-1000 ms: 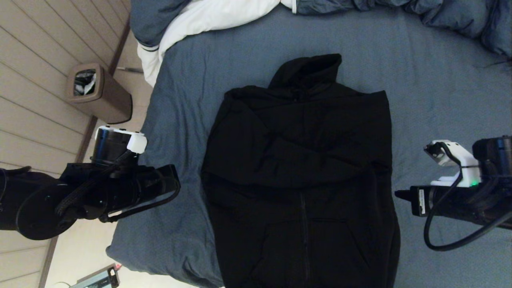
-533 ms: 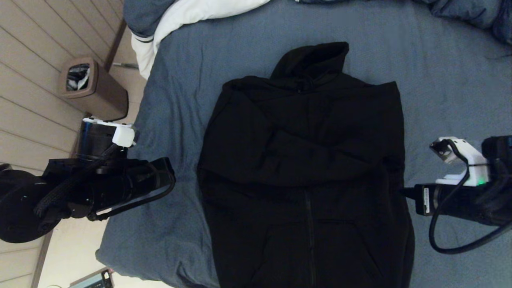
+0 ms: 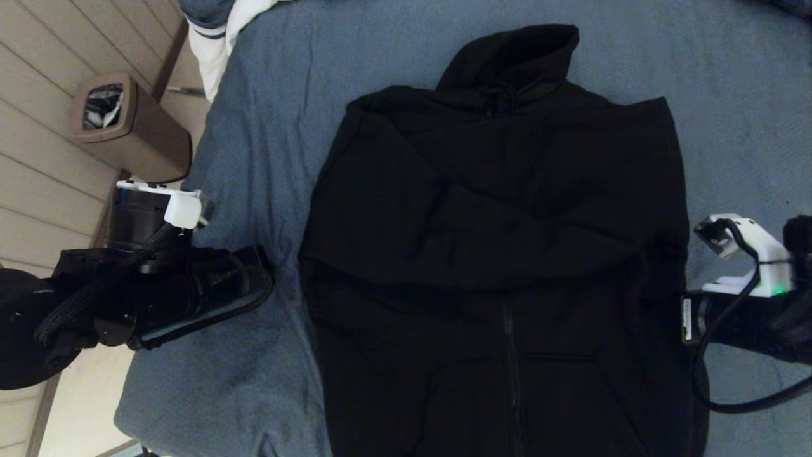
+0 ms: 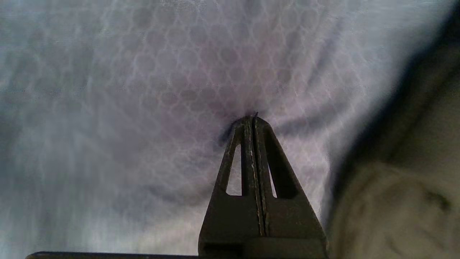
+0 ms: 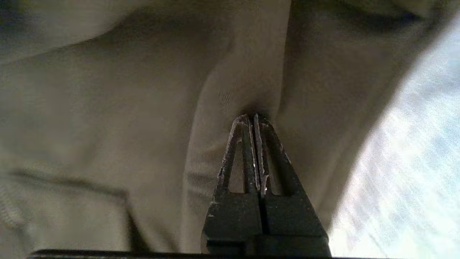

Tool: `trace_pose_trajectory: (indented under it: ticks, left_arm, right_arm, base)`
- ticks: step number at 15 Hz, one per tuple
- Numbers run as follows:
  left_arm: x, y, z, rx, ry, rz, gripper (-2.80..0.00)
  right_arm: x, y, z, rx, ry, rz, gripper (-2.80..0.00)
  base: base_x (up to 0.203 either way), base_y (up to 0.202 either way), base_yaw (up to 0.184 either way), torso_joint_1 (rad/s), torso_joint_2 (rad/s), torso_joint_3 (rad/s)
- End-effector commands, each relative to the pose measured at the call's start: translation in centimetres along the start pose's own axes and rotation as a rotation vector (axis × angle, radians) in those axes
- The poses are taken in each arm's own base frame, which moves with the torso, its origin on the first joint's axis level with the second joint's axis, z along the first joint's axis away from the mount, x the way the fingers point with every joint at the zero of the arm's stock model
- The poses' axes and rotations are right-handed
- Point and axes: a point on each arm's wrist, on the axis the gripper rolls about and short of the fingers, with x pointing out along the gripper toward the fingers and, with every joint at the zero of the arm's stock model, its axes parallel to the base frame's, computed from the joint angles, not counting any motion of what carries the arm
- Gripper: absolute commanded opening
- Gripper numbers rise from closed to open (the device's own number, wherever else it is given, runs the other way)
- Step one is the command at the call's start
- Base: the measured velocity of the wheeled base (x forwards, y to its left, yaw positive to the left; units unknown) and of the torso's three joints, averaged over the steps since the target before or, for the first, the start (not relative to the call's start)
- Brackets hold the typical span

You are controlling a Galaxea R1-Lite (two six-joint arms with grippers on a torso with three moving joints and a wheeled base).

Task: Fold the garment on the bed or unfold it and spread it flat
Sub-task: Fold the black sweatshirt

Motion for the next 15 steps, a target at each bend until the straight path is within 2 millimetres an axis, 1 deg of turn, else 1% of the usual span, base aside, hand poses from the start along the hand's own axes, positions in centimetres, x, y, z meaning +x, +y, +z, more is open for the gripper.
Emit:
trace_pose_trajectory:
  ticks: [1,3,7,9,11,13,15]
  left_arm:
    - [-0.6,-0.1,0.3,-0.007,-0.019,-0.01,-2.8]
    - [-1.6,-0.2,0.8,-0.01,-0.047,-0.029,-2.8]
    - [-3.0,-0.2,1.1,-0.014,-0.076,-0.045,-2.8]
    - [-3.9,-0.2,1.3,-0.013,-0.091,-0.058,-2.8]
    - [-4.0,0.2,0.3,-0.002,-0.053,-0.044,-2.8]
    - [-4.0,1.1,-1.1,0.009,-0.006,-0.014,-2.8]
    - [-4.7,1.6,-1.9,0.014,0.008,-0.005,-2.8]
  right_arm:
    - [-0.5,0.1,0.1,-0.004,-0.019,0.001,-2.8]
    - [-0.9,0.2,-0.1,-0.007,-0.025,0.004,-2.8]
    - [-2.0,0.4,0.2,-0.015,-0.068,0.003,-2.8]
    - [-3.3,0.6,0.5,-0.018,-0.113,0.002,-2.8]
    - [-4.3,0.6,0.3,-0.005,-0.132,-0.01,-2.8]
    - [-5.4,0.7,-0.6,0.025,-0.079,-0.015,-2.8]
    - [-6.9,0.8,-1.4,0.064,-0.026,-0.028,-2.8]
  base:
    - [0.0,0.0,0.0,-0.227,0.51,0.29]
    - [0.0,0.0,0.0,-0.162,0.37,0.207]
    - [0.0,0.0,0.0,-0.031,0.08,0.046]
    - [0.0,0.0,0.0,0.0,0.0,0.0]
    - [0.0,0.0,0.0,0.0,0.0,0.0]
    - [0.0,0.0,0.0,0.0,0.0,0.0]
    - [0.0,0.0,0.0,0.0,0.0,0.0]
